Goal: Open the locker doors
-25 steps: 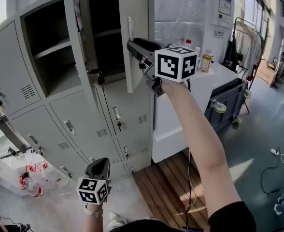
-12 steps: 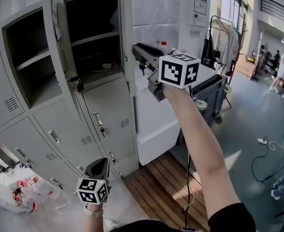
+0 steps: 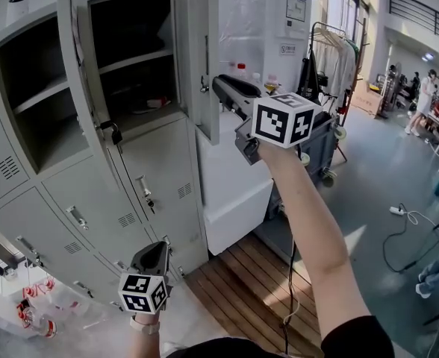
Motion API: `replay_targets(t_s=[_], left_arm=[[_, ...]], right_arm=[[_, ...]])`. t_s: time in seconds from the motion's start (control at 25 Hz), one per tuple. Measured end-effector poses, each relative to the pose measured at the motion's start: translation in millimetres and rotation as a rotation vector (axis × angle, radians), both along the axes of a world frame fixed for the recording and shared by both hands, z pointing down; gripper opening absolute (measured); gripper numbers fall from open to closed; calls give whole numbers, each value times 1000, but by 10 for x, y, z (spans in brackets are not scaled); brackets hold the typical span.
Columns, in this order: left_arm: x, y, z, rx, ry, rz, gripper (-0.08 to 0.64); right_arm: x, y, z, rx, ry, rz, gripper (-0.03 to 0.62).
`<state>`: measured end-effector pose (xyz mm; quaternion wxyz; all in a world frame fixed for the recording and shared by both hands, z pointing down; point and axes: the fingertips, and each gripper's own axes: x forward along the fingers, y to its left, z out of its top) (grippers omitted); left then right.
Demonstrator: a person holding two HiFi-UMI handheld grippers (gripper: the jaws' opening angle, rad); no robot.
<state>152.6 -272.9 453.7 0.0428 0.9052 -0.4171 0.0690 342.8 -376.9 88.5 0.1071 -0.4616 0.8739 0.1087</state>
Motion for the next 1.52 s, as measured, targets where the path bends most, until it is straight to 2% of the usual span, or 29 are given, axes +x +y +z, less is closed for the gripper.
replay_targets(t_s=[0.24,0.52,0.8,0.92,1.24,1.52], left_arm=[[-270,-35,-51,12,11,-14,21],[-938,-134,-153,29,12,-92,21],[-1713,-127,-343,76,30,-203,21],[-2127,-129,-419,102,24,-275,21],[-3549,-142,-776,190,-53,-560,23],[-4583,-179,-1364,282,-97,-725,49]], right_arm=[[-293,314,302,5,3,-15,75],[-1227,843,597,58,7,-131,66],[-2176,1095,919,32,26,-261,63],[-2628,1106,1041,11,21,-332,63],[-3972,1005,1351,-53,56,-512,63],[-4867,886,1527,-97,85,-572,63]])
